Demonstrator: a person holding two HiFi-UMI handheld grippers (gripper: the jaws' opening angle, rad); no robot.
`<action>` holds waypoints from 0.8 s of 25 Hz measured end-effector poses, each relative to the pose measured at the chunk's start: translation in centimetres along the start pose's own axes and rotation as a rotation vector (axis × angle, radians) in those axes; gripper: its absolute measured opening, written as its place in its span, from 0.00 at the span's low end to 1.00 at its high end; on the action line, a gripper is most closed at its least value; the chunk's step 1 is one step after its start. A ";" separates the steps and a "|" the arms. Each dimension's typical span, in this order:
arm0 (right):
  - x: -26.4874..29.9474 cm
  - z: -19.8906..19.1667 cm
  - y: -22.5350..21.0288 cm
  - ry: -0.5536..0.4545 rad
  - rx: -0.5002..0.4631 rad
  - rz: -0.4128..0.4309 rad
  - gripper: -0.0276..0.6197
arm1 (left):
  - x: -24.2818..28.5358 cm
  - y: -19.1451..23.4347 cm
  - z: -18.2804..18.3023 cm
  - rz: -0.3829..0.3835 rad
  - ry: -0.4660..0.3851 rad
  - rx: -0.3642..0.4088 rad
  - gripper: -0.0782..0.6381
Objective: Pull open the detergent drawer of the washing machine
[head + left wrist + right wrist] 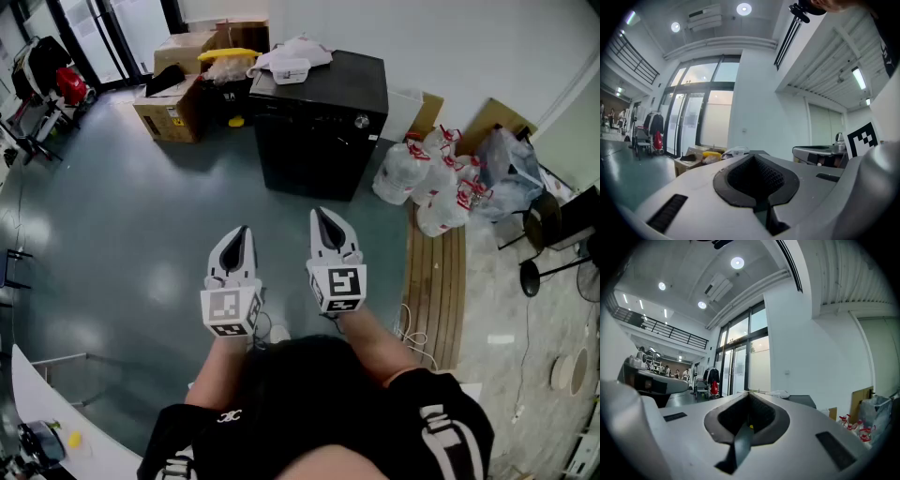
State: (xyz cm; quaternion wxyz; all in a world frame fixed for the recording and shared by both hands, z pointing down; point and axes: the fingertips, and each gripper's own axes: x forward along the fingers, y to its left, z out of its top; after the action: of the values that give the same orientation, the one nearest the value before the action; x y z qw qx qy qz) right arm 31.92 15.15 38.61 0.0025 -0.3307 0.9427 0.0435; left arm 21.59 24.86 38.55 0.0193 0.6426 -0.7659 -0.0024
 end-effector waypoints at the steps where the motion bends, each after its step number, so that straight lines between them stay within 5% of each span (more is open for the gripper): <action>1: -0.4 0.1 0.2 -0.001 0.002 0.000 0.05 | -0.4 -0.2 0.0 -0.005 0.002 0.004 0.11; 10: -2.1 0.0 0.6 -0.008 0.011 -0.012 0.05 | -2.1 -1.2 0.0 -0.023 -0.002 0.029 0.11; 20: 0.3 0.8 2.5 -0.041 0.043 0.070 0.04 | -0.5 1.0 0.1 -0.028 0.001 0.022 0.11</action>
State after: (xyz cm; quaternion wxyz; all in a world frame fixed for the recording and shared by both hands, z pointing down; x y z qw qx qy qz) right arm 30.10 17.01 38.02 0.0275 -0.2965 0.9542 0.0300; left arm 20.67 25.56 38.43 0.0124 0.6536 -0.7567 0.0061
